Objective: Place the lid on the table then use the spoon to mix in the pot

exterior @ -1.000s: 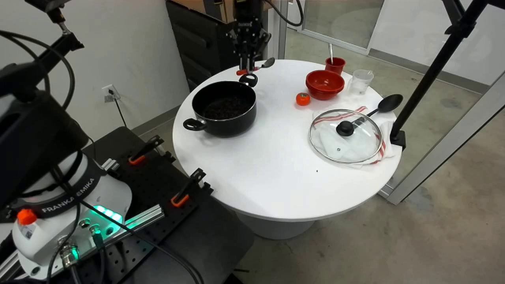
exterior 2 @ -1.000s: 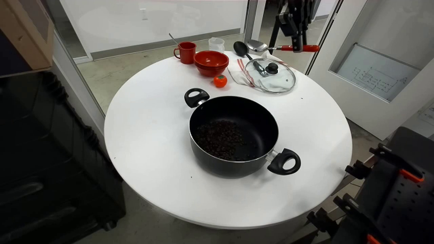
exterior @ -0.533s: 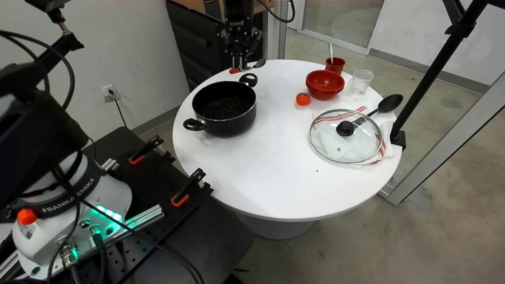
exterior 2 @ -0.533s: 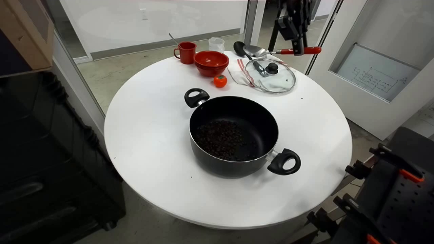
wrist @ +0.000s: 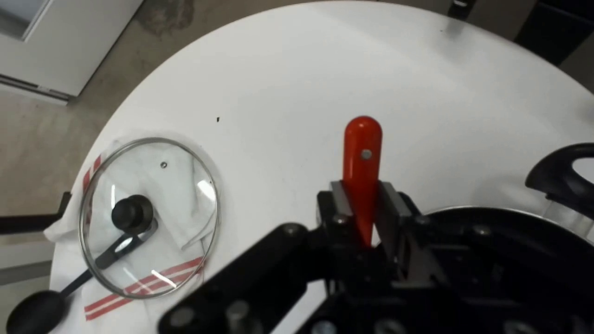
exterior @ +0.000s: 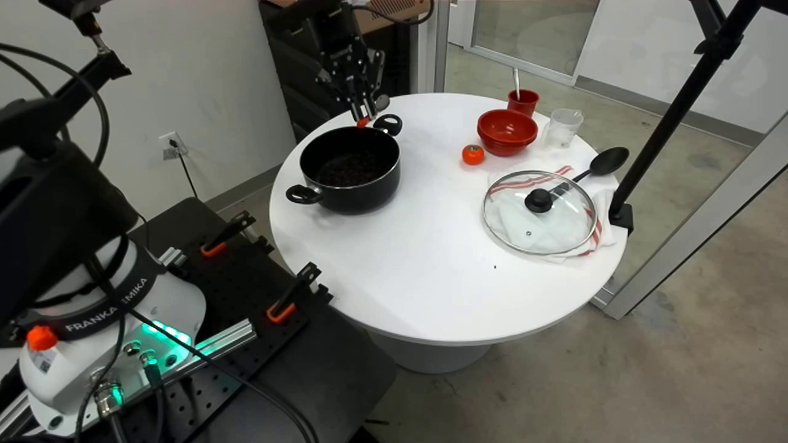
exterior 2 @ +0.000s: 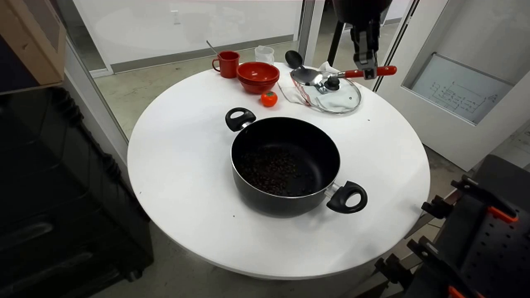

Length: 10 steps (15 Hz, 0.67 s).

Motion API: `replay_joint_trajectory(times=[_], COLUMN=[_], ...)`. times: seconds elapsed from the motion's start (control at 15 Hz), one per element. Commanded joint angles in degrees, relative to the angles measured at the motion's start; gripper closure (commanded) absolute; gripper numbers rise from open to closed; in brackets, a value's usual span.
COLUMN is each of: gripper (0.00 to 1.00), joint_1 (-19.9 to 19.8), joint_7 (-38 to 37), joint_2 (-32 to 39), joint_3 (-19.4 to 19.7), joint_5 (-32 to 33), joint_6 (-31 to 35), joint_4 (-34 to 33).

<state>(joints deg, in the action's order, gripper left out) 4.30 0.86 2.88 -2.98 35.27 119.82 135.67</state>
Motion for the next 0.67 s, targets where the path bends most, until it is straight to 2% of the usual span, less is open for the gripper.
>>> replay_joint_trajectory(times=[0.0, 0.33, 0.6], gripper=[0.95, 0.95, 0.95], joint_1=[-0.7, -2.6, -4.4], joint_7=[-2.2, -7.6, -16.8], joint_2=[-5.1, -7.6, -6.1], joint_3=[0.4, 1.6, 3.0], joint_5=[12.2, 30.9, 46.2], joint_6=[10.3, 25.0, 37.8], joint_4=[11.1, 18.7, 18.1])
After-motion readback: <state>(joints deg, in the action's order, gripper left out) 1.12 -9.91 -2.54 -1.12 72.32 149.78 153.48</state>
